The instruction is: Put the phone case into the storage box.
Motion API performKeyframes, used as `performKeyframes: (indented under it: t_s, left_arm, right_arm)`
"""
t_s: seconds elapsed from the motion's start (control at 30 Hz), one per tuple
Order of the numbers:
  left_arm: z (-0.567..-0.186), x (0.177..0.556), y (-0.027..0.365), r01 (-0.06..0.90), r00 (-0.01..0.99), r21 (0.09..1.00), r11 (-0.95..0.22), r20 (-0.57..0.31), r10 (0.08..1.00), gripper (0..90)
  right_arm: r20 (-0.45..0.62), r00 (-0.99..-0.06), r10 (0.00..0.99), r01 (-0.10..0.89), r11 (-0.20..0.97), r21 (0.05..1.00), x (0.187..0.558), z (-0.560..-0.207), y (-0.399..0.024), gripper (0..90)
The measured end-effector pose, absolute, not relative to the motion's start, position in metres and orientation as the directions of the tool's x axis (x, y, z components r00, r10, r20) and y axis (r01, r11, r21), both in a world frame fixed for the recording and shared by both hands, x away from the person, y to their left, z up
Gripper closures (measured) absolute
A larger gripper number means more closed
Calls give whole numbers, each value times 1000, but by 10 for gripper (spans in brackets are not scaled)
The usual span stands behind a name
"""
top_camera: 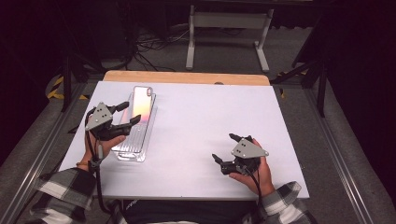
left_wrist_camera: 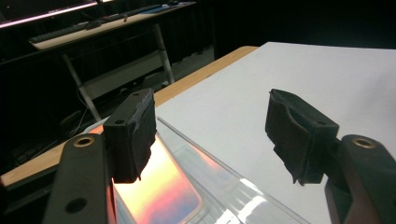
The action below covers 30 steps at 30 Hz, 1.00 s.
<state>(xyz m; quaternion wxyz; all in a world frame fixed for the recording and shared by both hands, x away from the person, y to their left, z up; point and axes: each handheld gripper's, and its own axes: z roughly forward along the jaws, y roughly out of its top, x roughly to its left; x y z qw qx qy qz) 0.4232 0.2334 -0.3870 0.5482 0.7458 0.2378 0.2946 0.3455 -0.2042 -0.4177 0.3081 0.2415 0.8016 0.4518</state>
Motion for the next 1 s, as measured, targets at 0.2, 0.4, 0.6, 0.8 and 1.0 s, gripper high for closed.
performKeyframes:
  t_s: [0.2, 0.4, 0.6, 0.8, 1.0]
  left_arm:
    - [-386, 419, 228, 26, 723, 956, -293, 184, 666, 309]
    - [-386, 418, 225, 22, 727, 956, -291, 185, 661, 281]
    - [-386, 417, 222, 25, 731, 958, -286, 178, 659, 220]
    - [-387, 418, 221, 31, 731, 960, -278, 168, 662, 153]
    - [-388, 418, 219, 42, 740, 962, -270, 151, 655, 89]
  right_arm:
    - [-275, -695, 664, 108, 475, 873, 345, -418, -204, 112]
    - [-277, -696, 663, 104, 475, 874, 345, -417, -203, 112]
    - [-274, -697, 663, 104, 472, 875, 345, -417, -203, 105]
    - [-270, -698, 664, 106, 468, 877, 345, -418, -203, 89]
    - [-262, -702, 662, 108, 463, 880, 345, -418, -203, 82]
